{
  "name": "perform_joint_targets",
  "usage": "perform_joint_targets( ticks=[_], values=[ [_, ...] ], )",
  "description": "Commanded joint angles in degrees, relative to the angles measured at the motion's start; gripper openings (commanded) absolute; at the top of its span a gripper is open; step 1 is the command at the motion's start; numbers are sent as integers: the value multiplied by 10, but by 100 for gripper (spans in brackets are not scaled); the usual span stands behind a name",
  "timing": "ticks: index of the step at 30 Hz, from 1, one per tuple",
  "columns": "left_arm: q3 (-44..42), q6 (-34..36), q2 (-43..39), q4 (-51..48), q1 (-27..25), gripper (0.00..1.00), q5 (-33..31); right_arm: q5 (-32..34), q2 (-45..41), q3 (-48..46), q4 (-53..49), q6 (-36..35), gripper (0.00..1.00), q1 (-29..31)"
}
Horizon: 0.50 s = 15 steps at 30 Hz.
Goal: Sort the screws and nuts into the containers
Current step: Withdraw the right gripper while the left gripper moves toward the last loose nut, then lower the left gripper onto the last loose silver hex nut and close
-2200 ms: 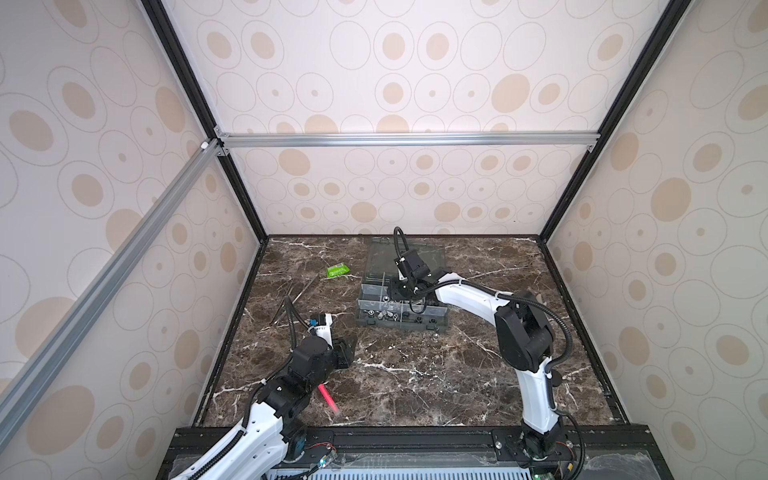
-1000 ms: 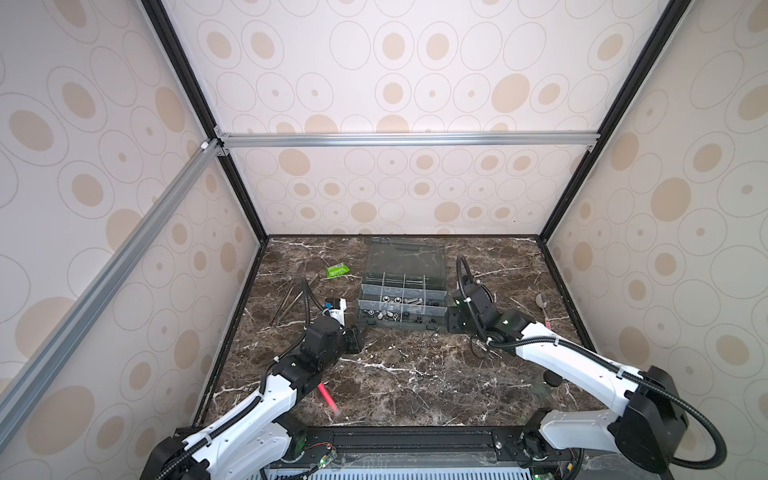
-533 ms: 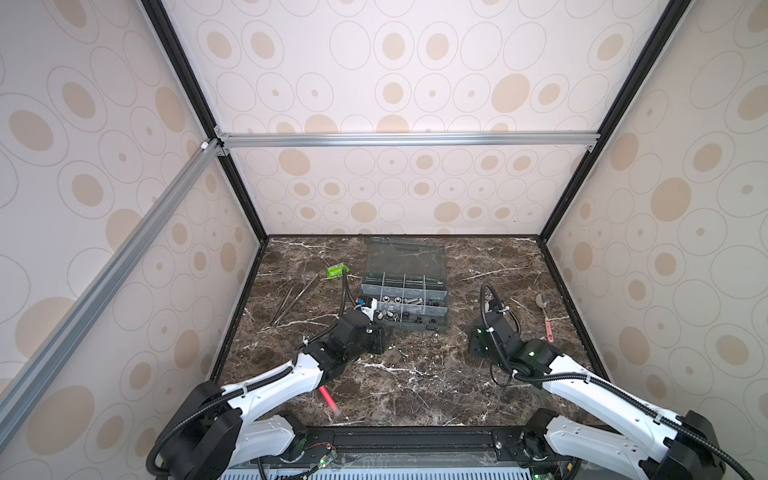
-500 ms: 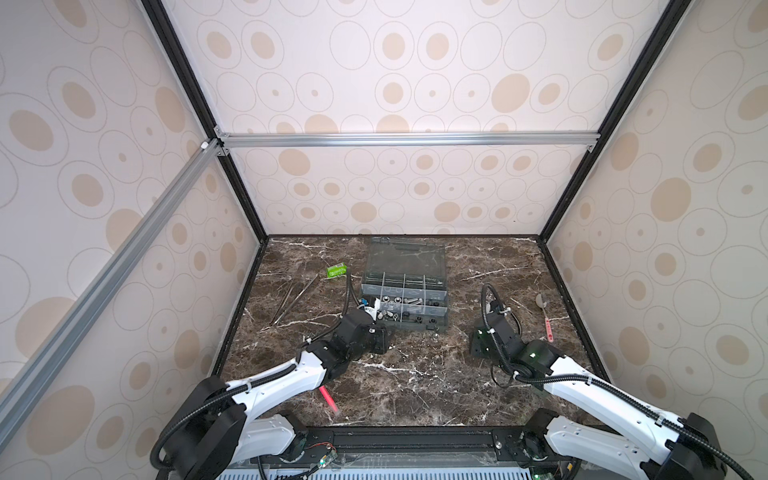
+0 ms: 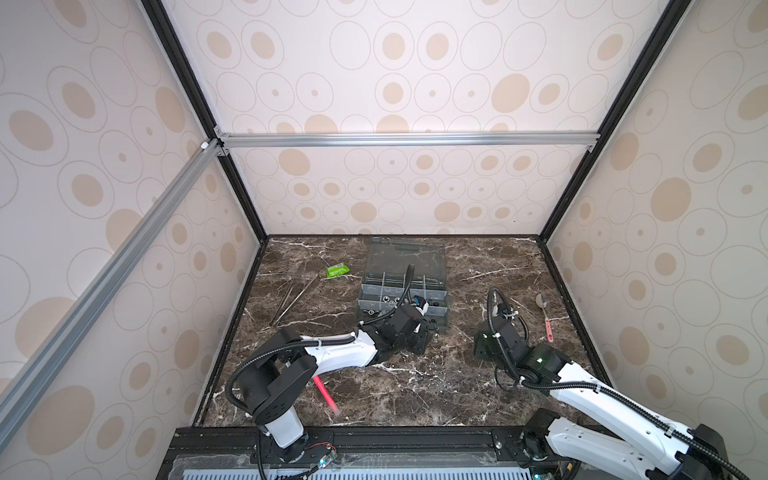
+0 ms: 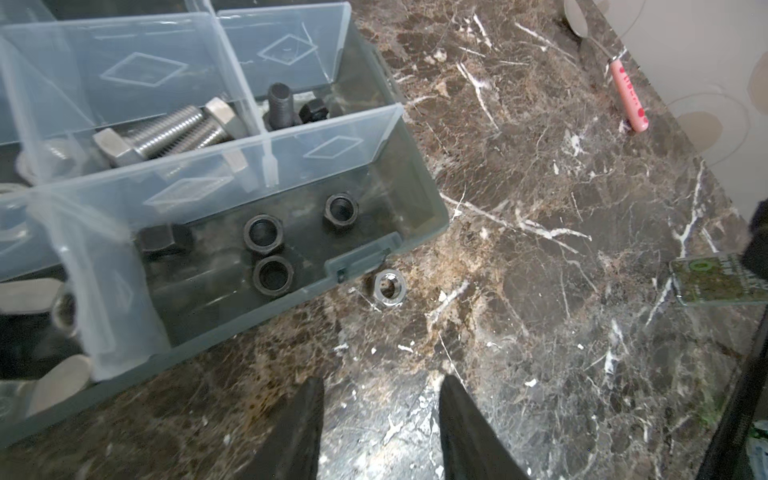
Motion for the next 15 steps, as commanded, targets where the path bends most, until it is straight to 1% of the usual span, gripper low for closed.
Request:
perform_joint_targets(
  ticks=[1,8,15],
  values=[
    [42,36,26,-28,-8,46,-7,9,-2,-8,-9,14,50,-2],
    [78,53,79,-32,-15,46,-5,7,-3,-13,-6,20,50,-2],
    [100,58,114,-34,-19,46,-11,1,-5,-19,4,26,50,-2]
  ],
)
